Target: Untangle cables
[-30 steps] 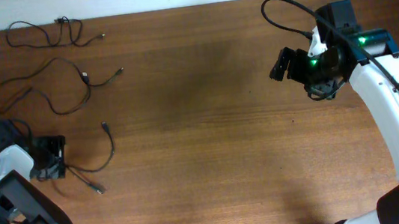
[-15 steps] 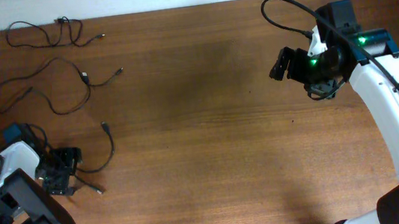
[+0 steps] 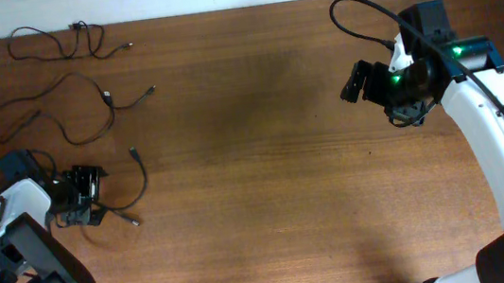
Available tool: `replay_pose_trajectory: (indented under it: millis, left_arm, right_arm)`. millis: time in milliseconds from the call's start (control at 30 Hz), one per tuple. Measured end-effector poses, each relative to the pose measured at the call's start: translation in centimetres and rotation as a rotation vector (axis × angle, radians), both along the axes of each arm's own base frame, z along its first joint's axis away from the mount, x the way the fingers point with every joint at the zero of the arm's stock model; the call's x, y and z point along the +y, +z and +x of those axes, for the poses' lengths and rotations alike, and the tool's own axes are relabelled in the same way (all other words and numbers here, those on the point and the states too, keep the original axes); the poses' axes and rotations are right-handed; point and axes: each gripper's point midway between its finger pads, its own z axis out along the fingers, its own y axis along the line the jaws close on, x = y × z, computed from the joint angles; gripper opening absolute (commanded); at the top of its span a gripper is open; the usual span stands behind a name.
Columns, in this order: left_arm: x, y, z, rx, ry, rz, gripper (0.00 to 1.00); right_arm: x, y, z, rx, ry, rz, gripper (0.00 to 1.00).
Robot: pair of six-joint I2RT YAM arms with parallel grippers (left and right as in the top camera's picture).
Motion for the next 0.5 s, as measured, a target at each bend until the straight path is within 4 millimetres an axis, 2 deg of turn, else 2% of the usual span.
replay_pose_trajectory:
  millis: [133,300,333,500]
  left_arm:
    - [0.2,0.2,0.9,-0.046,-0.003,0.0,0.79]
    - [1.0,0.2,0.9,-0.076,0.031,-0.03,0.74]
    - [1.1,0.2,0.8,-0.08,0.039,-0.041,0.82]
    - [1.6,0.5,0.5,-0.081,0.048,-0.024,0.82]
  right_arm:
    - [0.0,-0.1,-0.2,0.008,0.0,-0.001,0.98]
    - [0.0,-0.1,-0.2,0.011,0.0,-0.001,0.98]
    - [0.0,-0.1,-0.2,0.011,0.0,-0.001,0.98]
    - [0.0,-0.1,-0.2,0.011,0.0,-0.001,0.98]
